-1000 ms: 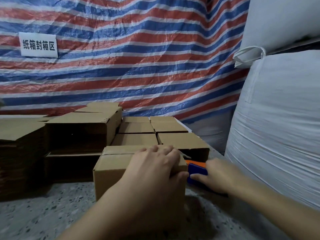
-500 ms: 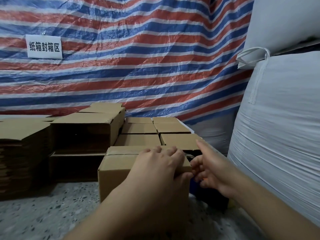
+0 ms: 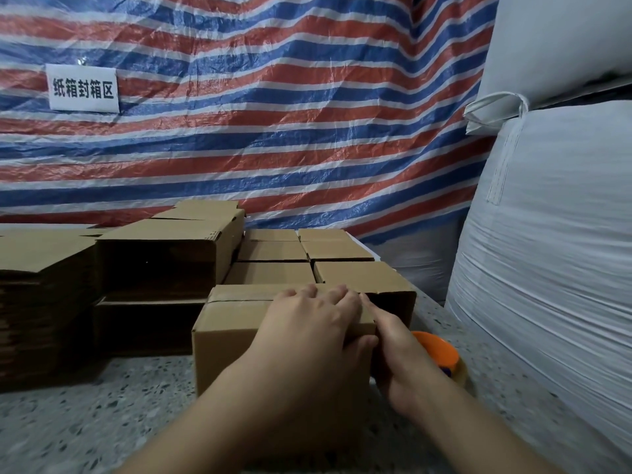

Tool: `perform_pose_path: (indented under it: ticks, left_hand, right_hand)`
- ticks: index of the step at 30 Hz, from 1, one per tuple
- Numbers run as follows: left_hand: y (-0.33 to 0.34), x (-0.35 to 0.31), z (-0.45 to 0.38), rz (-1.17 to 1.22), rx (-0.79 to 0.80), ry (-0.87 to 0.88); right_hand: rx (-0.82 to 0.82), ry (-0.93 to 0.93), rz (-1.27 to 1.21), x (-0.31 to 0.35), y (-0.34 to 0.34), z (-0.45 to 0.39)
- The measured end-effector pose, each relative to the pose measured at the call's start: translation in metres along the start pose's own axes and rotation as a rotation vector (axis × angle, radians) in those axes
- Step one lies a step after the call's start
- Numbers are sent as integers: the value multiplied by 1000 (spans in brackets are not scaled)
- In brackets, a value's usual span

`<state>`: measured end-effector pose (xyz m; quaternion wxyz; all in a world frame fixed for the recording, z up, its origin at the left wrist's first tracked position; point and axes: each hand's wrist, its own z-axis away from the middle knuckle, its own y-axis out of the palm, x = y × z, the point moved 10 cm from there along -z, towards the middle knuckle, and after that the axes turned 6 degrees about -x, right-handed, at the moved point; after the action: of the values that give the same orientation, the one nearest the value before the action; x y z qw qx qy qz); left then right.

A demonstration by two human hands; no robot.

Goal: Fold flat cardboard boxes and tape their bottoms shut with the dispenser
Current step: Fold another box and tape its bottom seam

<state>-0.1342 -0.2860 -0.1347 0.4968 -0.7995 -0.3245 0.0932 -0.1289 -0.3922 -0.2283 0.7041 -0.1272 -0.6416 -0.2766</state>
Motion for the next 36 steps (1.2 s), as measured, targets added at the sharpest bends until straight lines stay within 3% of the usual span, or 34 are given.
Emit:
perform_pose_path:
  ticks: [6, 10, 12, 15, 18, 23, 27, 30, 32, 33, 36]
  left_hand:
    - [1, 0, 1, 4, 24, -6]
    - [2, 0, 2, 10, 58, -11]
    - [1, -1, 2, 16, 63, -12]
    - [-2, 0, 2, 62, 51, -18]
    - [-1, 3, 4, 92, 46, -54]
    - [-6, 9, 4, 191, 17, -71]
    - [-35, 33, 19, 147, -191, -70]
    - [-58, 73, 61, 322, -517, -251]
    - [-46, 108, 104, 494, -679, -500]
    - [-29, 121, 123, 593, -663, -650]
    - [35, 124, 148, 908, -379, -1008]
  right_hand:
    - [10, 40, -44, -2, 4, 9]
    - [-62, -326, 70, 25, -3, 12]
    - [11, -466, 124, 31, 4, 24]
    - [173, -400, 115, 7, 17, 27]
    - [162, -289, 33, -23, 13, 19]
    - [60, -459, 190, -25, -2, 20]
    - [199, -444, 171, -11, 12, 25]
    - [242, -458, 185, -13, 12, 25]
    - [233, -426, 188, -19, 10, 23]
    - [227, -383, 180, -24, 10, 22]
    - [173, -330, 199, -20, 16, 29]
